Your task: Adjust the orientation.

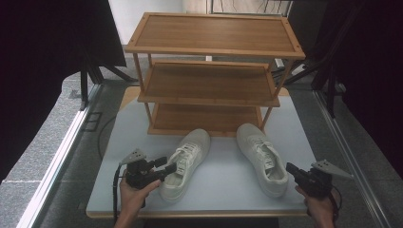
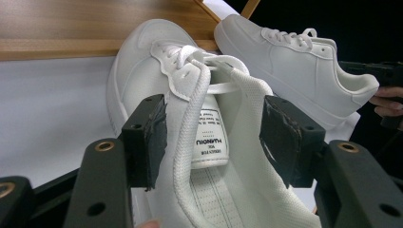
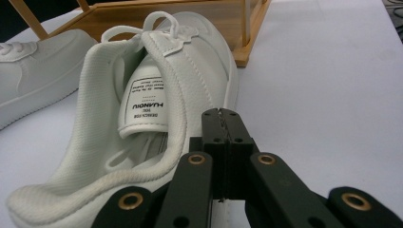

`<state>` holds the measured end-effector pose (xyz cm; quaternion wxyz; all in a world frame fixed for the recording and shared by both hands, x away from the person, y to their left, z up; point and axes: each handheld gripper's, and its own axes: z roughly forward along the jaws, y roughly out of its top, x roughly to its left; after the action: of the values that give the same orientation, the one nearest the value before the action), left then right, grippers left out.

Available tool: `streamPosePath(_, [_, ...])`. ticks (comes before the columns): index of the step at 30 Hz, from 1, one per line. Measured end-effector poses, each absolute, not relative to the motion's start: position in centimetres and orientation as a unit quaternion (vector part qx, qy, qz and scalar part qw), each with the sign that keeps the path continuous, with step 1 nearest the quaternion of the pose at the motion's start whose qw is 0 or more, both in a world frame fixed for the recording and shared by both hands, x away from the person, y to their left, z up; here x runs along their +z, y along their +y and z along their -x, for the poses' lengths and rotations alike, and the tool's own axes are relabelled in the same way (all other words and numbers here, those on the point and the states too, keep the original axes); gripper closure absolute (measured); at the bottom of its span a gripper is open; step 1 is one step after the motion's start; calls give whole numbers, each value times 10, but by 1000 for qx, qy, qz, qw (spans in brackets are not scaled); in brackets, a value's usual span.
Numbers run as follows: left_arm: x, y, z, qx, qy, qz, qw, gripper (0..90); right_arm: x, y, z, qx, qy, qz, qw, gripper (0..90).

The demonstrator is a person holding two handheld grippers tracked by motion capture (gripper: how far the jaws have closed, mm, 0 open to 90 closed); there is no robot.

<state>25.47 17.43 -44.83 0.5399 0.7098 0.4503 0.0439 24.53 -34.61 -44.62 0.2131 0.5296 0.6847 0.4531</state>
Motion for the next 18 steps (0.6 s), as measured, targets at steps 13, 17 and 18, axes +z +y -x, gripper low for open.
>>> streamPosePath(13, [-448,178,-254,39,456,-702,546,421,-447,-351,-242,440,698,-534,183,900])
streamPosePath(17, [-448,179,-254,39,457,-701,547,422,-445,-347,-241,421,713,-526,194,900])
streamPosePath(18, [-449,179,-254,39,458,-700,546,422,-444,-346,-241,418,716,-525,191,900])
